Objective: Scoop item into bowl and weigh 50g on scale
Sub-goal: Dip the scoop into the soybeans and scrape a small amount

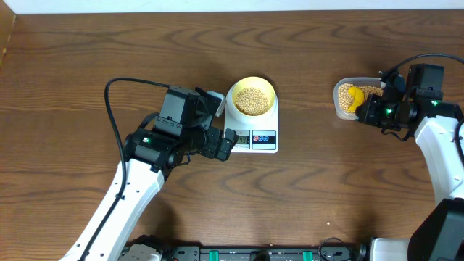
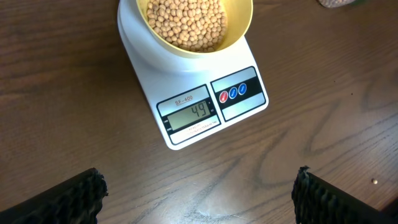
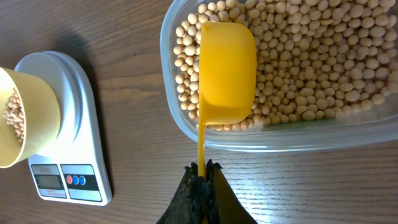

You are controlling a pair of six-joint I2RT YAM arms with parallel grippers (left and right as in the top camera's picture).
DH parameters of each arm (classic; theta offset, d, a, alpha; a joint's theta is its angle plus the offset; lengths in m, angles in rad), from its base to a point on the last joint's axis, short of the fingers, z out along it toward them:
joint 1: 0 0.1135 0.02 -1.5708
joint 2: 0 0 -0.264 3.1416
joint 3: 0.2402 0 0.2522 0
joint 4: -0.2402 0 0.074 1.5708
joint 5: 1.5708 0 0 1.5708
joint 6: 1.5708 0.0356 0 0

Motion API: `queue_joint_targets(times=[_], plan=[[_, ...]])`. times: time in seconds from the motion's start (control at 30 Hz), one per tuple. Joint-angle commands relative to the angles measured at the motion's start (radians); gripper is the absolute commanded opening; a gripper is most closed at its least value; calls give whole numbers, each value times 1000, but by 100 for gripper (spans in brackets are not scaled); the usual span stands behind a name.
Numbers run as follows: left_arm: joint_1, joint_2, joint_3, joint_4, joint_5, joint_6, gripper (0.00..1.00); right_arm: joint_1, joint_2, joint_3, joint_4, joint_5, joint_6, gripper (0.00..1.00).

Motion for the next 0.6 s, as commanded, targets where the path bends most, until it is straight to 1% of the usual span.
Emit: queue_joint_targets(times=[0.0,0.23,0.43,0.57], plan=[[3,0,1,1,-8,14,98,-10,3,9,-3,-41,-17,1],[3,0,1,1,-8,14,98,-22,3,4,-10,-45,-17,1],[3,0,1,1,-8,14,98,-26,3,-36,9,-47,-16,1],[3,0,1,1,-8,13,98,-49,3,-58,35,-110,-16,1]])
